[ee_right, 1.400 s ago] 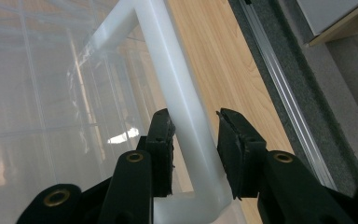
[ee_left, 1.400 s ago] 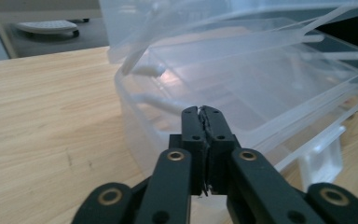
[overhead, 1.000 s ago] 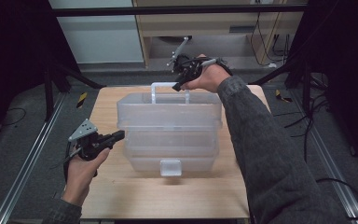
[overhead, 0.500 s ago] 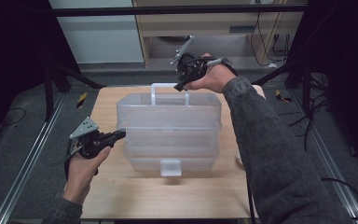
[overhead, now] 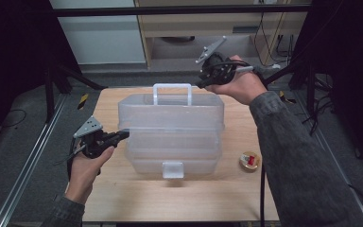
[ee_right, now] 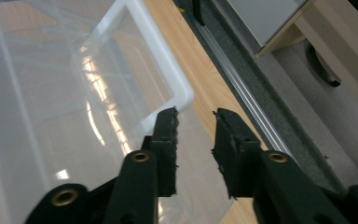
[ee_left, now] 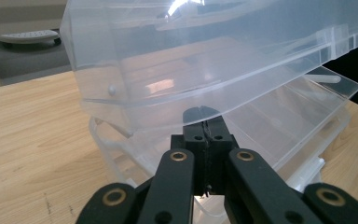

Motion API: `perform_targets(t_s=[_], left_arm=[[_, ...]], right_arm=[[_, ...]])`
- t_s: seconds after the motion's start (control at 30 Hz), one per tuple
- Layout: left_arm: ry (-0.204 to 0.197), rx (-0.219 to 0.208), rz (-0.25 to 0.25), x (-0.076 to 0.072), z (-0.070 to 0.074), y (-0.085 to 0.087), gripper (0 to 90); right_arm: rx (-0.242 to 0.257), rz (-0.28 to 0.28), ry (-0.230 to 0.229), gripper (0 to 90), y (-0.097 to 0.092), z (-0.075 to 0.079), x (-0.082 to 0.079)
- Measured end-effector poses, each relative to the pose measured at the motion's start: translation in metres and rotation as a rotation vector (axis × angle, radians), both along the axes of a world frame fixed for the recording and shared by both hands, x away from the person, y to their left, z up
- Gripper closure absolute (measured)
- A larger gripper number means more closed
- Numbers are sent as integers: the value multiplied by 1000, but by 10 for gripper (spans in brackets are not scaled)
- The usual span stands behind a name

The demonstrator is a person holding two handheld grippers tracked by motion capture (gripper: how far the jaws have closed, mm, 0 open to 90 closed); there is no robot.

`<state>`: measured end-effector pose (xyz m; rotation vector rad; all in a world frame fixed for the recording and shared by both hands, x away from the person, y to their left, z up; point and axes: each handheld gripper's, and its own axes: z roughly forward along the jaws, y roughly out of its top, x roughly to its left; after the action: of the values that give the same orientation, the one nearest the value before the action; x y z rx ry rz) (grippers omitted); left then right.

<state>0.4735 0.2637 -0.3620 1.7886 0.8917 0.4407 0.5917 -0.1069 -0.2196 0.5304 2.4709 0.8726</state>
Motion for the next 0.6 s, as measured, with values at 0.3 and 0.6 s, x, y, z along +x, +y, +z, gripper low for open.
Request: perform_targets(t_s=[0.3,0.6], left_arm=[[3,-1,-7,3,3,-1,898],[1,6,-12,3,4,-2,898]], right_arm=[[36,-39,-5,863,-32,-3,-26],[53,-99,-12,859,-62,-12,-48]])
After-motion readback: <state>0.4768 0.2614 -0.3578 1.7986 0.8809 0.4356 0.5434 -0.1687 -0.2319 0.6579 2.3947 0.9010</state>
